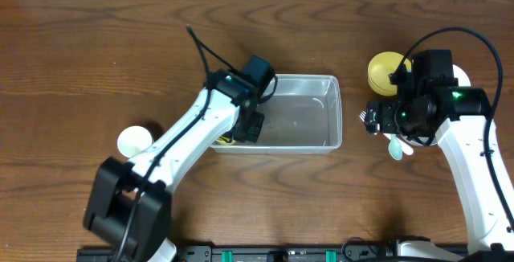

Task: Pack container
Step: 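Place the yellow cup into the container beside the grey cup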

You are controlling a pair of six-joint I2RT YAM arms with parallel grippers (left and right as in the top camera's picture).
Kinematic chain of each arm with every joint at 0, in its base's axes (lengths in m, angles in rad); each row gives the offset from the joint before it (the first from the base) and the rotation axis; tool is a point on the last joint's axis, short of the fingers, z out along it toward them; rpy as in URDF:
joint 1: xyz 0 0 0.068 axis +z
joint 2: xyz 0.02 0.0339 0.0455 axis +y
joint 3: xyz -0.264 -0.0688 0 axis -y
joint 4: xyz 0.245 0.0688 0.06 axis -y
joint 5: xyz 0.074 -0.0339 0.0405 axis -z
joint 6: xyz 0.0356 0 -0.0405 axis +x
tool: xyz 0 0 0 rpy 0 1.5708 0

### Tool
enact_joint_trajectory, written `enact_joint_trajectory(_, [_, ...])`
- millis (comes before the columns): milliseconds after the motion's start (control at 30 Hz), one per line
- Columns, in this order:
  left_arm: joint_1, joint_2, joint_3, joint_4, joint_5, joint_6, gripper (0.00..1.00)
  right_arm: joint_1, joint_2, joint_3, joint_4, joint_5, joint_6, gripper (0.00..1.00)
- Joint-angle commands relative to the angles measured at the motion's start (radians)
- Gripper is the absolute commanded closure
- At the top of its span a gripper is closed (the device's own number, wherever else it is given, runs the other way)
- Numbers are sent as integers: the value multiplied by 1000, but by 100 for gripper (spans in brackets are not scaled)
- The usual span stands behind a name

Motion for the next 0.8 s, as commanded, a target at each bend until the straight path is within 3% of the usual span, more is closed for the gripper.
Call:
enact_joint_trajectory(0, [2, 41, -5, -2, -2, 16, 94, 2, 1, 19, -4, 3, 9, 3])
enact_joint_trajectory(67, [2, 47, -5, 0, -6, 16, 91, 2, 1, 19, -3, 3, 9, 3])
enact_joint_trajectory(100, [3, 47, -5, 0, -9, 16, 83, 2, 1, 19, -3, 3, 9, 3])
enact_joint_trajectory(133, [3, 46, -5, 0, -10, 16, 66, 2, 1, 19, -3, 3, 9, 3])
enact_joint_trajectory(167, [3, 46, -5, -1, -12, 16, 57, 2, 1, 19, -3, 3, 9, 3])
enact_joint_trajectory(267, [3, 45, 0, -7, -13, 16, 43, 2, 1, 19, -4, 3, 9, 3])
enact_joint_trajectory(600, [17, -97, 278, -246, -212, 10, 39, 2, 1, 19, -3, 4, 8, 3])
enact_joint_trajectory(767, [139, -236, 304, -245, -249, -30, 32, 2, 1, 19, -3, 3, 8, 2])
